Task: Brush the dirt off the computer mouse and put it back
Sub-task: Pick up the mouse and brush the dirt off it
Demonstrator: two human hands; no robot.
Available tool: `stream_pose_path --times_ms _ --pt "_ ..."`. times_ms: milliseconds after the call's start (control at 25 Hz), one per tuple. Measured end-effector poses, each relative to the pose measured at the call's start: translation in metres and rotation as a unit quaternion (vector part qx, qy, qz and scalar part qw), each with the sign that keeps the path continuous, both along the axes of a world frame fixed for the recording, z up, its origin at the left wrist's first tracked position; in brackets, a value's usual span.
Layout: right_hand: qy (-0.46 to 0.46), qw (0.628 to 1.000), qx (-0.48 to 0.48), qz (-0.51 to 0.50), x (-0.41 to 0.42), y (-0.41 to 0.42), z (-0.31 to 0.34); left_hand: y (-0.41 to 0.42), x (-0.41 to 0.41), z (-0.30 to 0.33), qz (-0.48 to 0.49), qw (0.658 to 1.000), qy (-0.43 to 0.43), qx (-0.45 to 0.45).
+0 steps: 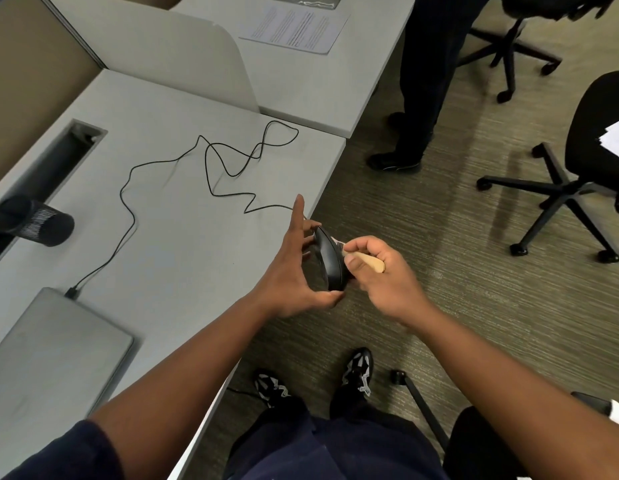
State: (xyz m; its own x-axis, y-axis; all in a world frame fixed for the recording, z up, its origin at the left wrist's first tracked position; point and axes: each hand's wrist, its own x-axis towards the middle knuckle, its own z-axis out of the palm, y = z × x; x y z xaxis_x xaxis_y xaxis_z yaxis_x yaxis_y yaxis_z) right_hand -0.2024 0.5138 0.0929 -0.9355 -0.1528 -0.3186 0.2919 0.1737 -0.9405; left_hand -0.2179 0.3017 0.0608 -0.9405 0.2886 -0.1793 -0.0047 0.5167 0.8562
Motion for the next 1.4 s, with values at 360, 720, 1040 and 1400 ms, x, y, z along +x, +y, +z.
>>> stream_pose_path --times_ms 360,720,1040,1400 --pt "0.147 0.987 0.059 0.041 -0.019 0.02 0.021 0.001 -0.002 0.001 -0.018 1.0 0.003 -0.026" --pt "0.194 0.948 0.172 0.186 -0.035 0.023 0.025 -0.004 -0.008 -0.001 -0.018 0.997 0.005 -0.08" --pt "0.117 0.943 0.169 0.263 -0.024 0.043 0.021 -0.004 -0.01 -0.002 -0.006 0.992 0.017 -0.128" --pt "0.125 0.972 0.106 0.168 -0.022 0.049 0.021 -0.009 -0.014 -0.013 -0.019 0.985 0.026 -0.169"
